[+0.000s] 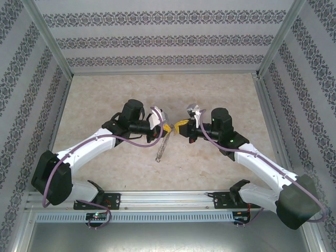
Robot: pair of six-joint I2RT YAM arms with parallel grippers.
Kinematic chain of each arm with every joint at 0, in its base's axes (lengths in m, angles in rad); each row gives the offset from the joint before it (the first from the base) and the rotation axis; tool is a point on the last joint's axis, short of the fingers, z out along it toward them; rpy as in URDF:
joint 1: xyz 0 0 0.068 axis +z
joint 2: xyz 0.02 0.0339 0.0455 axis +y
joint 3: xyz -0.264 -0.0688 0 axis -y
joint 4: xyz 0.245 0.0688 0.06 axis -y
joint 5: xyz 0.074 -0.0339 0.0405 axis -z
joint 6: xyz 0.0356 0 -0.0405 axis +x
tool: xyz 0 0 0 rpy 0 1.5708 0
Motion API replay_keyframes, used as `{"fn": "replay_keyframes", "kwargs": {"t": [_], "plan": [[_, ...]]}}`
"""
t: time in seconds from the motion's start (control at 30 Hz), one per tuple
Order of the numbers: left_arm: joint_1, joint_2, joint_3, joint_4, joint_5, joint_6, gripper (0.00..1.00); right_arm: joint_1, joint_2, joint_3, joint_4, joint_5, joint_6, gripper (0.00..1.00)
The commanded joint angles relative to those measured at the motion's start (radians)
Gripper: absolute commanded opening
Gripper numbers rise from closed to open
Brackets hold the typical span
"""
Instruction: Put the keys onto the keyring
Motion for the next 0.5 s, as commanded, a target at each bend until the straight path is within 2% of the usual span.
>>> {"fn": "replay_keyframes", "kwargs": {"t": [0.0,0.47], "plan": [[0.008,0.000,0.032,0.021,0.041,0.032,0.00,0.018,0.009,0.036,-0.026,0.007,-0.055,0.00],[0.008,0.022,0.068,-0.001,0.053,0.044,0.00,0.053,0.025,0.068,-0.072,0.038,-0.102,0.00]]}}
